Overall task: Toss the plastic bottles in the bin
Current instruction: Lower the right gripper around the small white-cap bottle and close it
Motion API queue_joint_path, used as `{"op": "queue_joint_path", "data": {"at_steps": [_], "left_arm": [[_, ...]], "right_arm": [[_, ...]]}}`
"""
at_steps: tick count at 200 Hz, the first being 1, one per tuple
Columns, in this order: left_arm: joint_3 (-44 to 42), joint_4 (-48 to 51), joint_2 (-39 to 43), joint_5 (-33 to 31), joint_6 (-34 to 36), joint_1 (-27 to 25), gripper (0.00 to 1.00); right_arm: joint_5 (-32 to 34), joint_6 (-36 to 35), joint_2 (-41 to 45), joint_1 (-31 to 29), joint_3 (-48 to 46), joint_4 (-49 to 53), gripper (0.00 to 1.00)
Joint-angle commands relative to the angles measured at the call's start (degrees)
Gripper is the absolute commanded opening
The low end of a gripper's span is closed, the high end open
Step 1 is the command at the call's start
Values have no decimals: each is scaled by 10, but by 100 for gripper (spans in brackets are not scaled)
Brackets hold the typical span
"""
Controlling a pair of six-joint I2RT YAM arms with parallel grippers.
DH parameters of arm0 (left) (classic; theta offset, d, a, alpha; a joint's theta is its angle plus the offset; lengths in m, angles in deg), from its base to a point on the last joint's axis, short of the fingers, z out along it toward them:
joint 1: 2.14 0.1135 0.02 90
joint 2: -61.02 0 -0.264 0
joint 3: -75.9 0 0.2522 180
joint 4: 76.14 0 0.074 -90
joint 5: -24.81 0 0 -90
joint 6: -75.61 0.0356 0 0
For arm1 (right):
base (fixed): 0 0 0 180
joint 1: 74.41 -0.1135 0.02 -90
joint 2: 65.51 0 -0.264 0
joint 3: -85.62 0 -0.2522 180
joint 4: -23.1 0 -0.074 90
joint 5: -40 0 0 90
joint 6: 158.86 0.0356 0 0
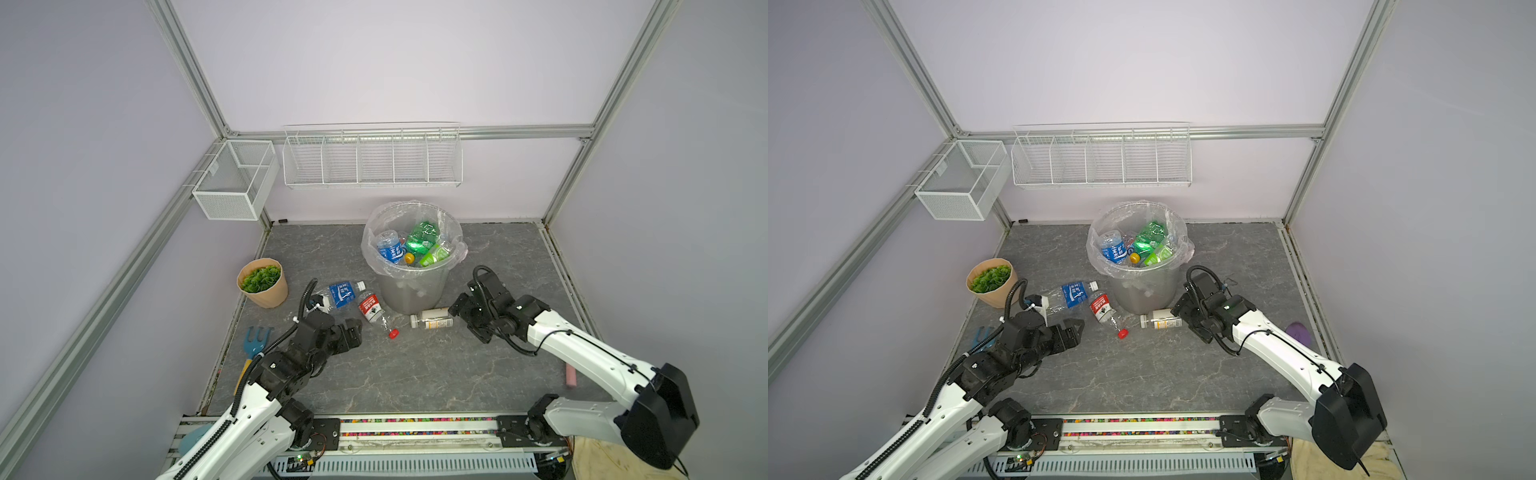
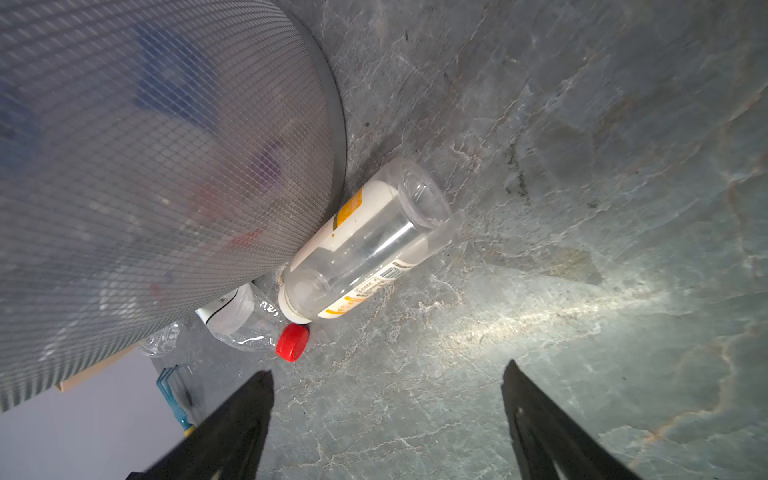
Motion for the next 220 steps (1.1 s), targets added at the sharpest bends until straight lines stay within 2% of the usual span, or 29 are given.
{"op": "queue_joint_path", "data": {"at_steps": [1,118,130,220], "left_arm": [[-11,13,13,-3,-10,3,97],[-26,32,48,-7,-13,4,97],[-28,32,49,-6,-14,4,97],[-33,44,69,-4,-20,4,97]], "right_arm": [[-23,61,-11,4,-14,-40,89],[-49,149,-70,13,-39,-90,89],[-48,175,-76,14,-40,-97,89],[-95,243,-141,37,-57,-200,89]]}}
